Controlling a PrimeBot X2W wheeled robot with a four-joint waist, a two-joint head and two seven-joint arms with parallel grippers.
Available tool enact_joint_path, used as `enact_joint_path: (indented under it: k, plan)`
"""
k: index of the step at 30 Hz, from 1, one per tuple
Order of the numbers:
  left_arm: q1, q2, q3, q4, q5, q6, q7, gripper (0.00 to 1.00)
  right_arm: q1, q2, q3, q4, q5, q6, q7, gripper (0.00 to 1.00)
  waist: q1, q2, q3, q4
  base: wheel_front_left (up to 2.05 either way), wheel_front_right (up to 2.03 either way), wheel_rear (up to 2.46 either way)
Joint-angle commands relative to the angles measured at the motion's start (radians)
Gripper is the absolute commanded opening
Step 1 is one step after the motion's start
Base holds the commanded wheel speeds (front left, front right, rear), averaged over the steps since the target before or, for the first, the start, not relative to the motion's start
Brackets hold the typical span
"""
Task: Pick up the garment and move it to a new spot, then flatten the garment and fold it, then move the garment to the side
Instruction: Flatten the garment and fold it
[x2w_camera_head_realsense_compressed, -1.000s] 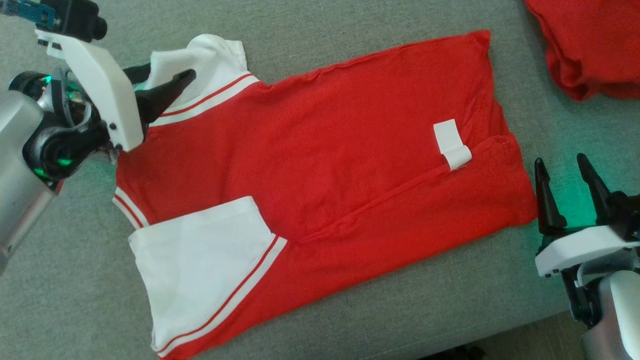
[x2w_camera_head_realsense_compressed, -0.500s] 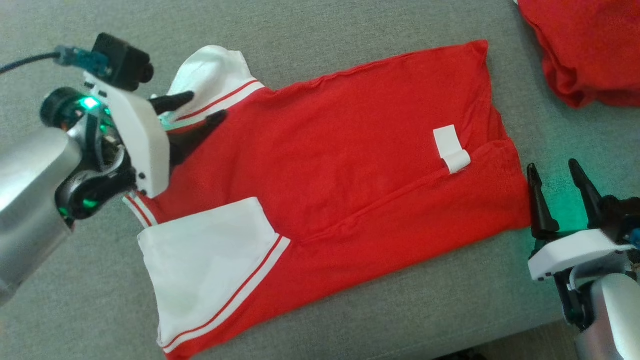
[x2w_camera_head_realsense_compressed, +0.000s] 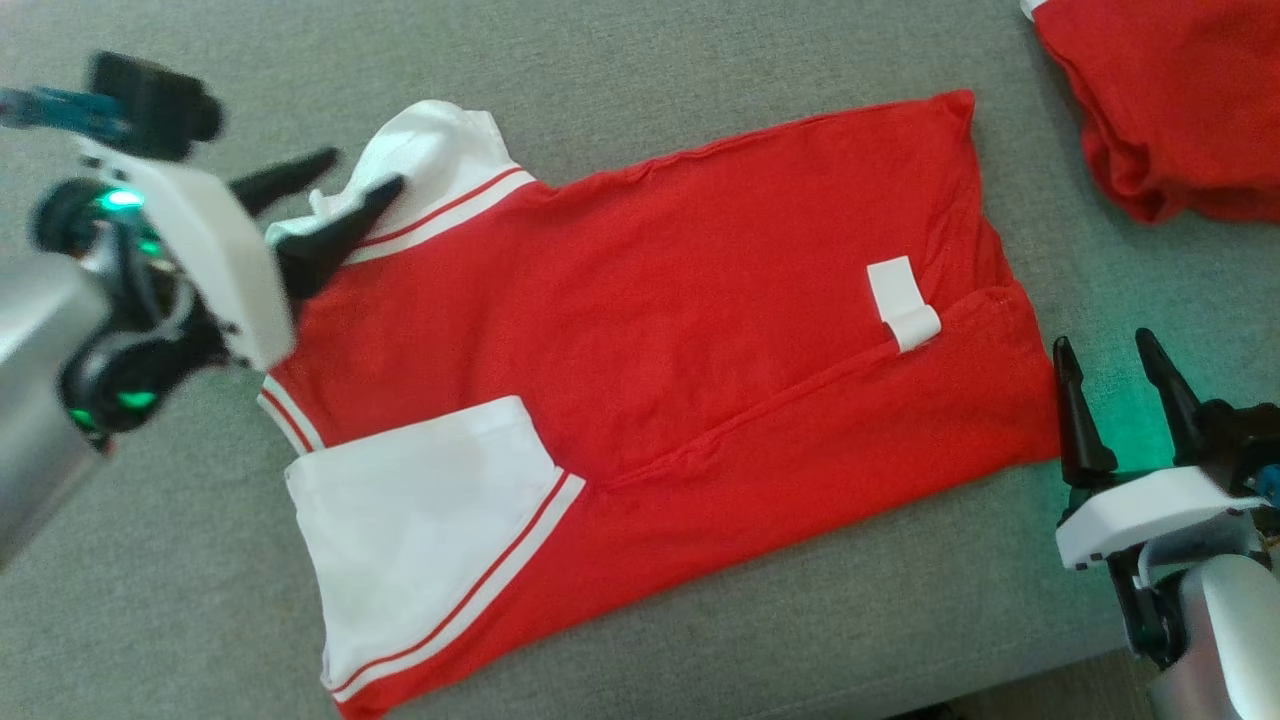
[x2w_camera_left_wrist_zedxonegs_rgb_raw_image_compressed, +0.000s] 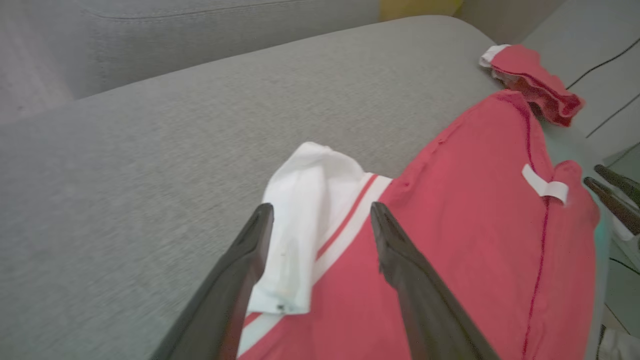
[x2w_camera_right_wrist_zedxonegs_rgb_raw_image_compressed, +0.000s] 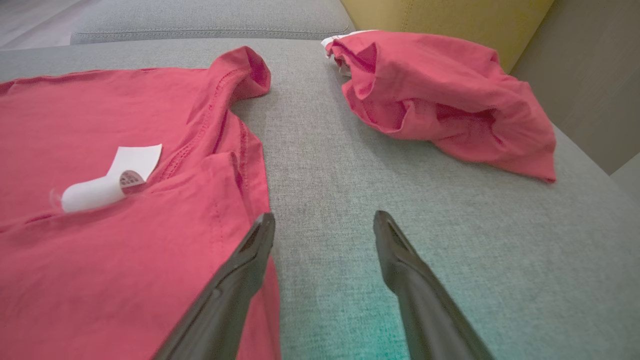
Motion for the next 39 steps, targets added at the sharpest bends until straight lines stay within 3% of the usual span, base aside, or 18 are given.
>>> enact_joint_path:
  k: [1,5,16,27,29,31,32,35,37,39]
  plan:
    - [-0.049,0.056,0.056,-0.001,0.005,0.002,-0.006,1.0,0.016,-0.013,0.016,-0.023,0.006,-0.001,-0.008,1.0,0.0001,0.0,-0.002,0.002,0.0,0.0,0.0]
    - [-0.057,0.068,0.047,0.053,0.031,0.005,-0.002,1.0,0.014,-0.016,0.018,-0.025,0.006,-0.001,-0.005,1.0,0.0001,0.0,-0.002,0.007,0.0,0.0,0.0]
    - [-0.053,0.009,0.007,0.204,0.058,0.004,-0.002,1.0,0.0,-0.02,0.024,-0.034,0.009,-0.001,-0.002,1.0,0.0001,0.0,0.028,0.009,0.0,0.0,0.0]
    - [-0.073,-0.011,-0.035,0.195,0.066,0.002,0.009,0.99,-0.006,-0.015,0.021,-0.027,0.008,-0.001,-0.006,1.0,0.0001,0.0,0.038,0.005,0.0,0.0,0.0]
    - [-0.077,-0.009,-0.045,0.191,0.068,0.002,0.006,0.84,-0.009,-0.012,0.025,-0.023,0.007,-0.001,-0.008,1.0,0.0001,0.0,0.039,0.002,0.0,0.0,0.0]
    - [-0.079,-0.008,-0.049,0.193,0.065,0.002,0.005,0.78,-0.013,-0.01,0.028,-0.02,0.008,-0.001,-0.009,1.0,0.0001,0.0,0.041,-0.002,0.0,0.0,0.0]
    - [-0.08,-0.007,-0.05,0.193,0.062,0.002,0.004,0.69,-0.015,-0.008,0.03,-0.019,0.008,-0.001,-0.009,1.0,0.0001,0.0,0.042,-0.004,0.0,0.0,0.0]
    - [-0.085,-0.003,-0.055,0.193,0.067,0.002,-0.012,0.35,-0.018,-0.007,0.03,-0.016,0.008,-0.001,-0.013,1.0,0.0001,0.0,0.044,-0.009,0.0,0.0,0.0]
    - [-0.089,-0.001,-0.06,0.191,0.078,0.002,-0.029,0.0,-0.018,-0.008,0.029,-0.013,0.008,-0.001,-0.016,1.0,0.0001,0.0,0.043,-0.01,0.0,0.0,0.0]
    - [-0.094,-0.001,-0.064,0.19,0.086,0.002,-0.047,0.0,-0.019,-0.01,0.028,-0.011,0.007,-0.001,-0.016,1.0,0.0001,0.0,0.04,-0.011,0.0,0.0,0.0]
